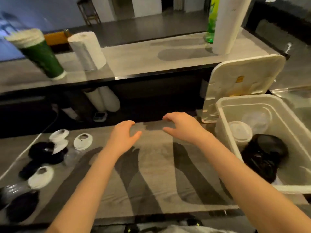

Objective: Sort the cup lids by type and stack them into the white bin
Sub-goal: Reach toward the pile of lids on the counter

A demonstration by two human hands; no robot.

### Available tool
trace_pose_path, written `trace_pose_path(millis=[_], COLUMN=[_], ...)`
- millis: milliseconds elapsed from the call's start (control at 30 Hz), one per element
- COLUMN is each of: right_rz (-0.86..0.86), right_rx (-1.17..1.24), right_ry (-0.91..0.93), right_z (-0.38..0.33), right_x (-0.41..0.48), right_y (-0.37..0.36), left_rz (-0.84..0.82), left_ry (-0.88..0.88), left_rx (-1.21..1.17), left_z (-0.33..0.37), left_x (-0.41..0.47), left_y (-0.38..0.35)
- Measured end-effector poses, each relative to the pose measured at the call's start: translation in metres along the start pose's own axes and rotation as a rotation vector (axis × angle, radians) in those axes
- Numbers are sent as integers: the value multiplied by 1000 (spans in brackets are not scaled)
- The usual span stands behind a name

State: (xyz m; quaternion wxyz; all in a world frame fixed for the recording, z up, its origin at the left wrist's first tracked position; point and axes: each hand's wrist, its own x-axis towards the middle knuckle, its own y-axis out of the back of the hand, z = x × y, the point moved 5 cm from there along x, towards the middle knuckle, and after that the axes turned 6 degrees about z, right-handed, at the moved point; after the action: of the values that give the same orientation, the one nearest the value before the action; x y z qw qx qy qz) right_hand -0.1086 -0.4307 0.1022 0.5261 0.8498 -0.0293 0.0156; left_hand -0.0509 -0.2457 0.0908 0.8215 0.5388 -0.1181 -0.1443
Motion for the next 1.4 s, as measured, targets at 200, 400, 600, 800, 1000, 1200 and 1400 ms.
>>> trace_pose_path(millis=[200,400,600,800,1000,1200,1400], right_rz=[-211,-356,-452,-451,-364,-236,-85], right_rx=[8,-30,-51,-19,196,633,573], right_ry=[4,-16,-62,-114,-139,-221,-335], right_z=[-91,-159,-200,-219,-232,-236,-204], right_x=[49,83,114,136,153,164,173], right_y=[-84,-173,-231,-260,-264,-251,-238], left_rz=[-74,-128,-309,-317,-165,-63,-106], left_ry=[217,343,347,252,188,77,53], left_rx=[38,77,206,161,7,13,5], left_z=[-137,-255,-326,-357,-350,-311,-311], left_x=[-15,-25,-19,-10,-3,18,38], left_y=[16,21,5,-8,5,30,19])
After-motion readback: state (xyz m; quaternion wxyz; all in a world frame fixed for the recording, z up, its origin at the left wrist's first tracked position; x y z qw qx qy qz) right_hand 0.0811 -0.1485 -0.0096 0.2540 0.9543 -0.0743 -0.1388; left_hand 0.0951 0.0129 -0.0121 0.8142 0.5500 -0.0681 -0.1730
